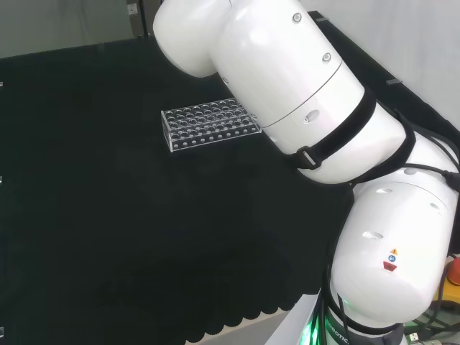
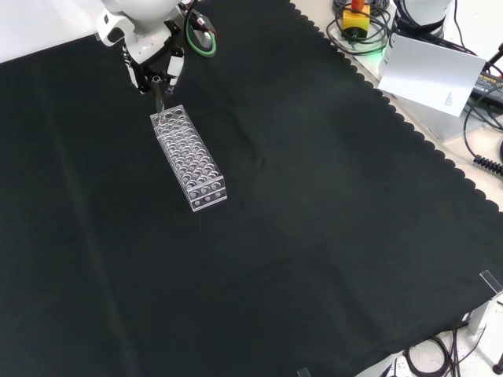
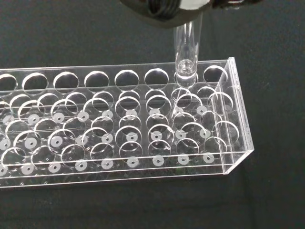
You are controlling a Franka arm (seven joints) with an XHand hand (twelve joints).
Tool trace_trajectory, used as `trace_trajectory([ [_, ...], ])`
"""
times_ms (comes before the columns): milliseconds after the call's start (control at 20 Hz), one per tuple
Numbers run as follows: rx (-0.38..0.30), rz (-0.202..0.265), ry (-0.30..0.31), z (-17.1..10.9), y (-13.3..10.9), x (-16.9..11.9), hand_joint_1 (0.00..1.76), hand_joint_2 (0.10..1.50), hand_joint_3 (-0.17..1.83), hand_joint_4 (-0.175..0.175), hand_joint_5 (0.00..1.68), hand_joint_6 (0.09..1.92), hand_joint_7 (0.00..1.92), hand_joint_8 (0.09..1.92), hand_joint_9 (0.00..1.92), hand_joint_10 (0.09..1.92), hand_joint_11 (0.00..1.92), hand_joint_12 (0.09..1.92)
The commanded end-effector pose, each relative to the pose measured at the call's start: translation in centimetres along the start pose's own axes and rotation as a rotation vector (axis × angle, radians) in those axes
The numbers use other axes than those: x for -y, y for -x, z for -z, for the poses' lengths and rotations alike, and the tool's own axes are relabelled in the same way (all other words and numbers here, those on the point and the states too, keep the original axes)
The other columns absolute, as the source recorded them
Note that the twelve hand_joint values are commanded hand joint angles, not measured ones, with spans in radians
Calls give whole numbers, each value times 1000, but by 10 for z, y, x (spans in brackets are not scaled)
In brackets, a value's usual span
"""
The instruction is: Put the test tube back in the rack.
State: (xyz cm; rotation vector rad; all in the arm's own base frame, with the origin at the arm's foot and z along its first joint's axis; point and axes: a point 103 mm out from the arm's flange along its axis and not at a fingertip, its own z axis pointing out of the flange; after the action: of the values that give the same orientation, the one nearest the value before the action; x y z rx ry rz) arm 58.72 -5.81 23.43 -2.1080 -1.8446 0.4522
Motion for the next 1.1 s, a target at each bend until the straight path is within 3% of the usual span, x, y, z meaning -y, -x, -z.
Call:
trace_trajectory([
  [50,0,-1,-3,-1,-1,-1,1413,1008,0,-175,1151,551,1727,494,1178,819,954,1165],
  [1100,-10,3,-29,-17,0,-5,1414,1007,0,-175,1149,555,1729,489,1185,807,951,1167],
])
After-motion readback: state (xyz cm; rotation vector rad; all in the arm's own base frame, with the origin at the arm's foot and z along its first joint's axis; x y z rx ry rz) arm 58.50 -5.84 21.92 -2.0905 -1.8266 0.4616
